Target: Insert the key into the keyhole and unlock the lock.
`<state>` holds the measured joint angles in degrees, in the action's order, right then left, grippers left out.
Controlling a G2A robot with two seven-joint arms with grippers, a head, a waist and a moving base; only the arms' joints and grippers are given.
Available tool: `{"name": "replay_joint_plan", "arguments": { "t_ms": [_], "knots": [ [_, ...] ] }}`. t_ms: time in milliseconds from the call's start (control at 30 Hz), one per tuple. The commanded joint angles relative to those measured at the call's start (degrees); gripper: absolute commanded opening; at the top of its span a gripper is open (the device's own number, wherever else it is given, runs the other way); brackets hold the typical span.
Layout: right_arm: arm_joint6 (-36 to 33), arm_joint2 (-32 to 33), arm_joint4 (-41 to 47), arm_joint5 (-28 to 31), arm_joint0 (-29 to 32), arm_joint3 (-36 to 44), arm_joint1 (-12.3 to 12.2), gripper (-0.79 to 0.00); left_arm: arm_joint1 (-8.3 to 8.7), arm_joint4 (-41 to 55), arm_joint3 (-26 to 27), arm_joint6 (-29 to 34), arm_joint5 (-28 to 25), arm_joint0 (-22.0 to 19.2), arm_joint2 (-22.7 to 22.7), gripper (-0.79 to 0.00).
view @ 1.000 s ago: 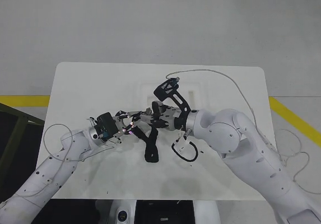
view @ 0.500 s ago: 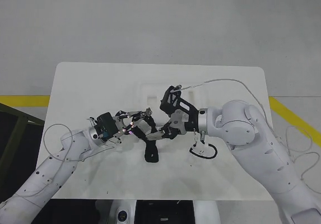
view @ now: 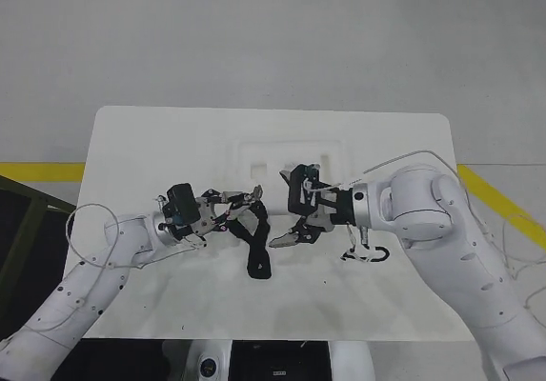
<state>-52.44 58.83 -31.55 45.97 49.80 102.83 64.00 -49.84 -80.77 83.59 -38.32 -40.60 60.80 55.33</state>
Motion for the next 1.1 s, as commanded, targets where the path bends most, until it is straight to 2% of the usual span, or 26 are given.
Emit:
{"name": "replay_joint_plan", "arguments": {
  "t_ms": [0,67,200,300,433,767,933,1000,1067],
  "knots": [
    [0.9,0.8,-1.1,1.4,0.3,0.5,-0.3,0.0,-0.13,1.2,-0.8,1.6,-5.9,-1.8,-0.2,-0.785],
    [1.3,1.1,-1.5,1.7,0.5,0.5,-0.4,0.0,-0.21,0.9,-1.5,4.8,-11.4,-4.3,-0.6,-0.785],
    [1.3,1.1,-1.5,1.7,0.5,0.5,-0.4,0.0,-0.7,3.4,-3.5,6.5,-17.4,-7.7,-1.0,-0.785],
    [1.3,1.1,-1.5,1.7,0.5,0.5,-0.4,0.0,-0.9,5.1,-3.8,7.9,-17.4,-9.6,-3.8,-0.785],
    [3.6,1.1,-2.9,2.8,1.4,1.0,-0.5,0.0,-0.42,8.9,-4.3,9.3,-17.4,-13.3,-9.8,-0.785],
    [11.9,4.2,-14.2,11.1,3.2,2.6,-1.4,0.0,2.56,23.5,-6.4,15.8,-17.4,-25.3,-25.6,-0.785],
    [15.4,4.7,-20.0,12.0,4.3,3.3,-1.8,0.0,4.03,31.4,-6.0,18.1,-17.4,-30.1,-32.7,-0.785],
    [16.9,4.7,-21.9,12.0,4.3,3.3,-1.9,-0.139,4.58,33.9,-5.7,19.3,-17.4,-32.2,-35.4,-0.785],
    [18.3,4.8,-24.0,11.9,4.2,3.3,-2.0,-0.105,5.05,36.3,-5.5,20.2,-17.4,-34.0,-38.1,-0.785]
  ]
}}
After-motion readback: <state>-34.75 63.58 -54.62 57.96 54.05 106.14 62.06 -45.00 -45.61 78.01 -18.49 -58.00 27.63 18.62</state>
